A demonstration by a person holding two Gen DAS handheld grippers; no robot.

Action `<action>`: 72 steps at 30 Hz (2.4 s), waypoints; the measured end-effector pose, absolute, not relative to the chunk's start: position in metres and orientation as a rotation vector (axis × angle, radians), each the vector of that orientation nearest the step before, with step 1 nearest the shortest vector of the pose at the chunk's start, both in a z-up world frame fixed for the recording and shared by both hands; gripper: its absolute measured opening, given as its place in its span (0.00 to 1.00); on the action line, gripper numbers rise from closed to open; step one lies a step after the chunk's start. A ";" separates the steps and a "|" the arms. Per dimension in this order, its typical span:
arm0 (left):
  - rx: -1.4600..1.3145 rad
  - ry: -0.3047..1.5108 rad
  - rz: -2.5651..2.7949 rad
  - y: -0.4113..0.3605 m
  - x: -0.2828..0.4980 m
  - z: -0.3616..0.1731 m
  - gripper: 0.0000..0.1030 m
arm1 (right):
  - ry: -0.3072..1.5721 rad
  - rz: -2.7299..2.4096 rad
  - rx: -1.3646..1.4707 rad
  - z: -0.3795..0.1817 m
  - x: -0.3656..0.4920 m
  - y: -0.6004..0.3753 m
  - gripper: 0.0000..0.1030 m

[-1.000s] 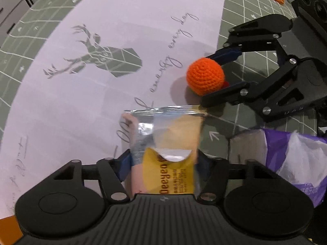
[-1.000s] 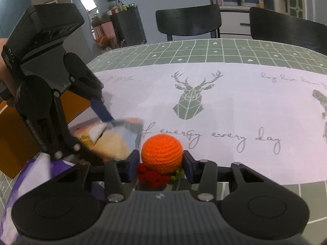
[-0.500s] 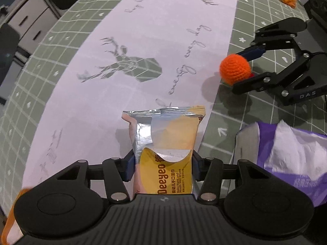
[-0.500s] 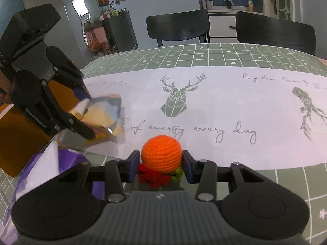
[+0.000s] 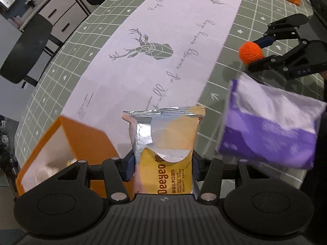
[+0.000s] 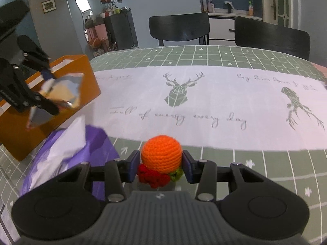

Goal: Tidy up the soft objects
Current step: 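Lift the snack packet and crocheted ball and carry them to the orange box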

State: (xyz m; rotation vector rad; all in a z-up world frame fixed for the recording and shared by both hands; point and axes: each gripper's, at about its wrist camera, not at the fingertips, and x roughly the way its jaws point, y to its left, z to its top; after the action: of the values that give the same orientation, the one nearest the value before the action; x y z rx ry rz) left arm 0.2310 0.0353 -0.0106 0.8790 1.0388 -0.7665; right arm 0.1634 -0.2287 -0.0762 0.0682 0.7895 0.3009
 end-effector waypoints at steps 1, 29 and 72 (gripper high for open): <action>0.869 1.040 -0.772 0.039 0.225 -0.008 0.58 | 0.791 0.298 0.069 -0.076 0.159 -0.229 0.43; 0.831 1.020 -0.859 0.108 0.062 -0.034 0.58 | 0.930 0.530 -0.142 -0.060 0.006 -0.179 0.43; 0.471 0.912 -0.459 0.236 0.217 0.070 0.57 | 0.713 0.811 -0.408 0.047 0.204 0.076 0.42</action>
State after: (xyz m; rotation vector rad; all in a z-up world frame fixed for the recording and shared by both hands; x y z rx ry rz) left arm 0.2170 0.2357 0.0695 0.4711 0.9122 -0.4586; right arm 0.2043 0.0758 0.0469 -0.4082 0.7133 0.8114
